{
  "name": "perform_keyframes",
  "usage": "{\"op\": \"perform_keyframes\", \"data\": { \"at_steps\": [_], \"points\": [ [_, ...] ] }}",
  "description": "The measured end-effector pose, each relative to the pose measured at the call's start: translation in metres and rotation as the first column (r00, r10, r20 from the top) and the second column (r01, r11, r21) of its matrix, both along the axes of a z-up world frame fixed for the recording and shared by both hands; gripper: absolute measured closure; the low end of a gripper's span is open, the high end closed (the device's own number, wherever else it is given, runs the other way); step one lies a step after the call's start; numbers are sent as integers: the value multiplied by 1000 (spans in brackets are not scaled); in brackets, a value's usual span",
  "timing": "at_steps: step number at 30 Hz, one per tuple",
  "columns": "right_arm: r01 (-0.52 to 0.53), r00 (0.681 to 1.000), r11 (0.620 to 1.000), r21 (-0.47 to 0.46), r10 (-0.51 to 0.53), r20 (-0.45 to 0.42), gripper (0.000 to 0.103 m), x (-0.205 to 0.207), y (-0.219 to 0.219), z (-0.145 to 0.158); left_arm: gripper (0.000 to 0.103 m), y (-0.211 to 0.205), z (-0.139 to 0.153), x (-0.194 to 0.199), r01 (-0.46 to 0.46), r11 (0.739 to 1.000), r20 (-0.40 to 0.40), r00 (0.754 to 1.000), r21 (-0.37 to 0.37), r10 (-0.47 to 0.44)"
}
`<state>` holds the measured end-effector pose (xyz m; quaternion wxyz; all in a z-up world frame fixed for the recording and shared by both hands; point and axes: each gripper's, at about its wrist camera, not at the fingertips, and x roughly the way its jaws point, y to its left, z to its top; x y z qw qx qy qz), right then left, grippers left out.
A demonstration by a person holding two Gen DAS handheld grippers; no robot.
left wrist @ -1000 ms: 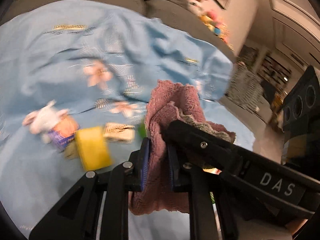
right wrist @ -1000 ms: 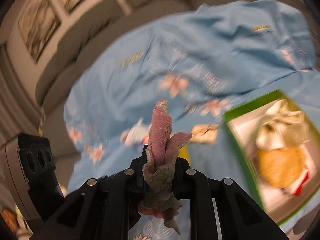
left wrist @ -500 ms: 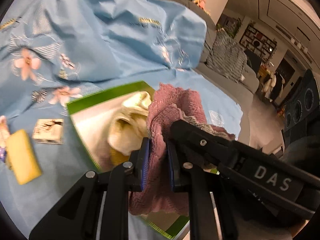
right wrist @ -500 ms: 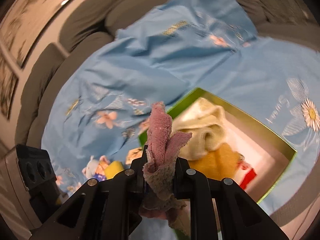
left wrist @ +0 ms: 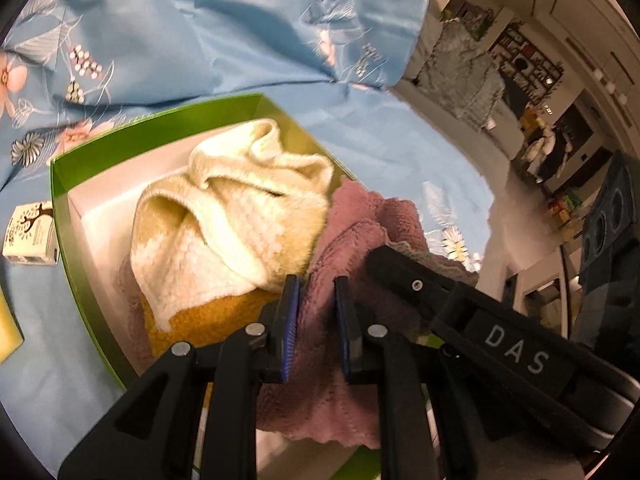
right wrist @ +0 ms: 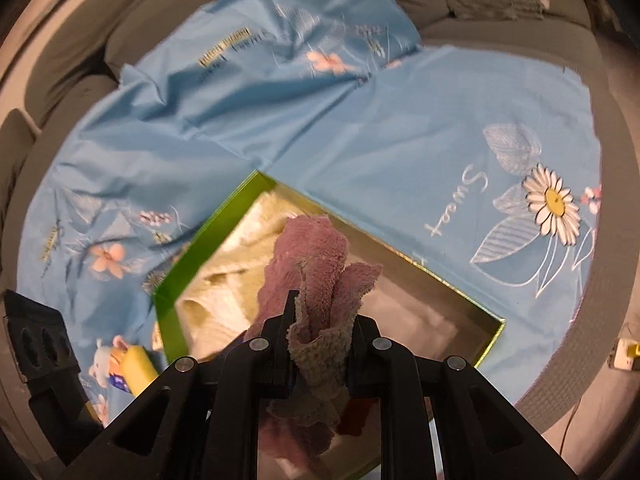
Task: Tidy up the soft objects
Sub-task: 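Carry the mauve cloth over the green box with the right gripper, then lower the mauve cloth into the box and open the right gripper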
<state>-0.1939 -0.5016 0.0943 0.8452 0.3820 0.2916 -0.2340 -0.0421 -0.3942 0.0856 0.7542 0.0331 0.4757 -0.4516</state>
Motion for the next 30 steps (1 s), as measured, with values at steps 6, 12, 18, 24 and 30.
{"op": "perform_keyframes", "data": {
  "at_steps": [6,12,18,24,30],
  "points": [
    [0,996,1000,21,2,-86,83,15,-7,-15,85,7,-11,7,-25,999,-22,999,24,26],
    [-3,991,1000,26,6,-134,83,24,-5,-23,82,14,-17,10,-44,999,-24,999,29,45],
    [15,986,1000,13,-13,-169,77,26,-2,-24,71,17,-10,2,-29,999,18,999,24,28],
    [50,989,998,-49,-57,-138,28,16,6,-9,37,40,14,-6,-73,997,93,993,0,73],
    [62,997,988,-141,-69,-40,16,2,26,15,19,80,34,-11,-144,988,146,978,-54,150]
  ]
}}
